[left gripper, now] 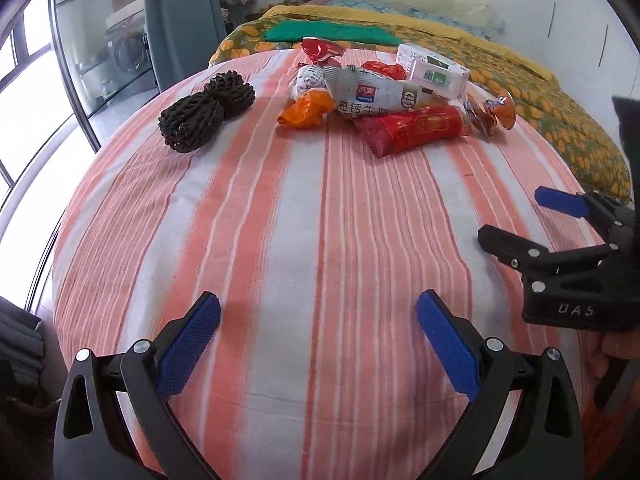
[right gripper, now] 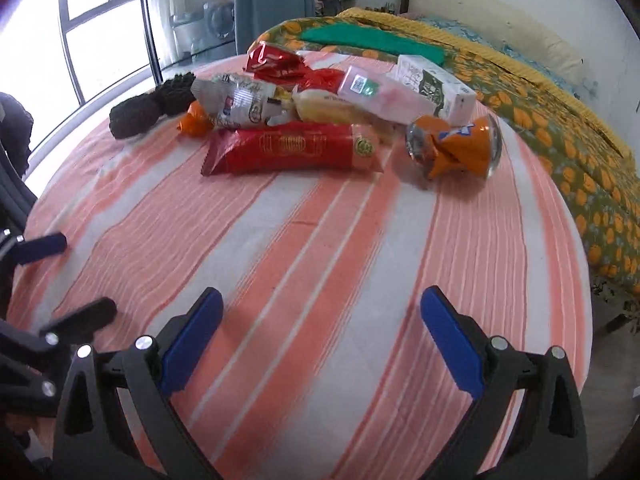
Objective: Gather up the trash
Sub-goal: 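Move both tools back over the table toward the black rope bundle, then lower the left tool onto the black rope bundle and close on it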
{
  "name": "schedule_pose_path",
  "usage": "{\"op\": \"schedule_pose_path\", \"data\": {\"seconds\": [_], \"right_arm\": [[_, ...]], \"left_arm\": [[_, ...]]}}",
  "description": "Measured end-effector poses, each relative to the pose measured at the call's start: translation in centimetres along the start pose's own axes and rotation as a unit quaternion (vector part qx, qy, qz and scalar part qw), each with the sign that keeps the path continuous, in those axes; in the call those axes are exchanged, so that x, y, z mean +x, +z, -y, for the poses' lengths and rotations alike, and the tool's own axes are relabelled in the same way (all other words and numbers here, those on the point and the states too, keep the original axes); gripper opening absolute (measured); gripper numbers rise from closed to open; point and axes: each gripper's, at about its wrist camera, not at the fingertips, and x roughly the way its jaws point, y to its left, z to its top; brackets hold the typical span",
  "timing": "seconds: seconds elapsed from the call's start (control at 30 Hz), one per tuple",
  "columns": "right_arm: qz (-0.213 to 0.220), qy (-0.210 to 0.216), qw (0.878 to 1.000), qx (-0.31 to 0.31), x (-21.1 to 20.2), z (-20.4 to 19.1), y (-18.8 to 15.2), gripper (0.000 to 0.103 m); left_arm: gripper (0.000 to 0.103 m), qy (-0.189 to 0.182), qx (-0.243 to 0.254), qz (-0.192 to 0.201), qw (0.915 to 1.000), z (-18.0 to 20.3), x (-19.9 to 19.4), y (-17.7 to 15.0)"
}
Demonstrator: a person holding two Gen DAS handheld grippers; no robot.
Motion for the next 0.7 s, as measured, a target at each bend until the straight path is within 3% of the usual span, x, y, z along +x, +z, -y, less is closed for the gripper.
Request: {"op": "schedule_pose_path", "data": {"seconds": [0.13,0.27,0.53,0.57,0.67,0.7], "right_arm": [[-0.008,0.02,1.0,0.02,0.3,0.8,0.0,0.098],[-0.008,0.013,1.0,0.017,0.3,0.7,0.1,0.098],[-0.007,0.013,1.0,0.018,0.3,0.6,0.0,0.098],[-0.007,0.013,1.0,0.018,0.3,0.6,0.0,0.098],[-0.007,0.013,1.0,0.018,0.3,0.7,0.0,0.098],[-0.007,0.013,1.0,0.018,0.3,0.7,0.0,0.098]], "left_arm": [[0.098,0.013,-0.004,0.007,0.9999,-2.3,0.7,2.0],[0.098,0.029,-0.005,0.026,0.9992,-5.6,1.6,5.7],[0.096,0.027,0.038,-0.006,0.9989,-8.5,6.0,13.5],[0.093,0.024,0.042,-0.016,0.9987,-8.5,6.8,14.1],[0.072,0.023,0.046,-0.036,0.998,-8.6,8.1,14.9],[0.06,0.021,0.045,-0.04,0.998,-8.5,8.5,15.0]]}}
